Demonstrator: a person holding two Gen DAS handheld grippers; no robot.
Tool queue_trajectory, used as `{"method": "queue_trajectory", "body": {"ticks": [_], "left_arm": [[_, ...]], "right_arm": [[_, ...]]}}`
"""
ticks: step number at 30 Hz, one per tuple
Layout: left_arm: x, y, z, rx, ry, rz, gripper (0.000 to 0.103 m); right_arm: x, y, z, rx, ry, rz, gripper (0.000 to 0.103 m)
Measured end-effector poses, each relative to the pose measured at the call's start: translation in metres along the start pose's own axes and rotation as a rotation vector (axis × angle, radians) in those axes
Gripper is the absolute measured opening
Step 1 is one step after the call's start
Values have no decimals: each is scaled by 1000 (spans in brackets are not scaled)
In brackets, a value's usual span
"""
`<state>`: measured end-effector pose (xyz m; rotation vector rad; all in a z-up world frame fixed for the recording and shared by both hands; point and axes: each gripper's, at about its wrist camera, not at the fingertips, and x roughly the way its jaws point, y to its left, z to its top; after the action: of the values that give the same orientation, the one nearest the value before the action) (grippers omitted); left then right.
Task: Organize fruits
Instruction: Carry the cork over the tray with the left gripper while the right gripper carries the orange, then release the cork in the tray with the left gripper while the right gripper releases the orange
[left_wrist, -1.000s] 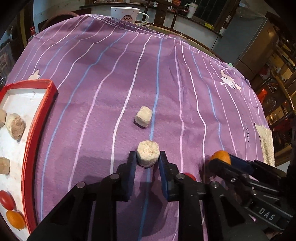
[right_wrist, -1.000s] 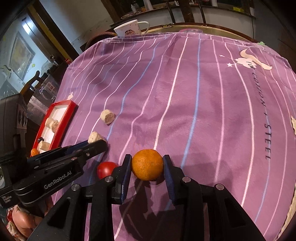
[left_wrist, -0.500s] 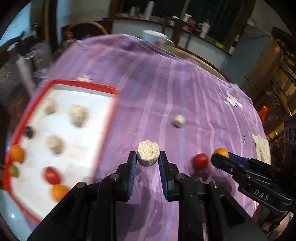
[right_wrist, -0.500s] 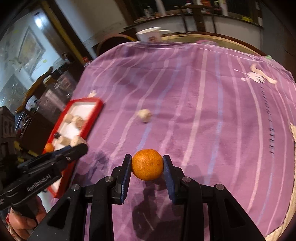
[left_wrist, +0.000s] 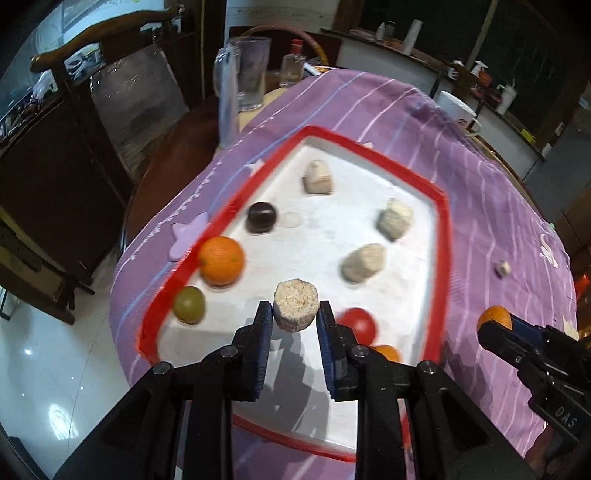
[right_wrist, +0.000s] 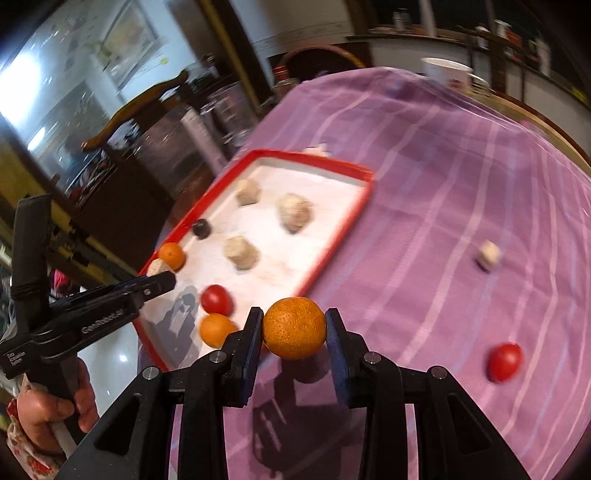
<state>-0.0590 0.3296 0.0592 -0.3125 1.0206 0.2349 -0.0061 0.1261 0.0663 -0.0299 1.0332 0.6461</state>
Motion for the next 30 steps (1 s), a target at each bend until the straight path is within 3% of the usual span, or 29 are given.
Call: {"method": "queue_trajectory", "body": {"ticks": [7,18,24,30], "left_arm": [[22,9,1,18,39,4,24],[29,14,5,30,46,-10,24],[17,16,11,20,21,-21,47],[1,19,12,2,9,-12,50]], "right_arm": [[41,35,13,-78,36,-14,37],[73,40,22,-61,69,-28,38],[74,42,26,-50,70,-18,39],[64,39,29,-32,47,-18,43]]}}
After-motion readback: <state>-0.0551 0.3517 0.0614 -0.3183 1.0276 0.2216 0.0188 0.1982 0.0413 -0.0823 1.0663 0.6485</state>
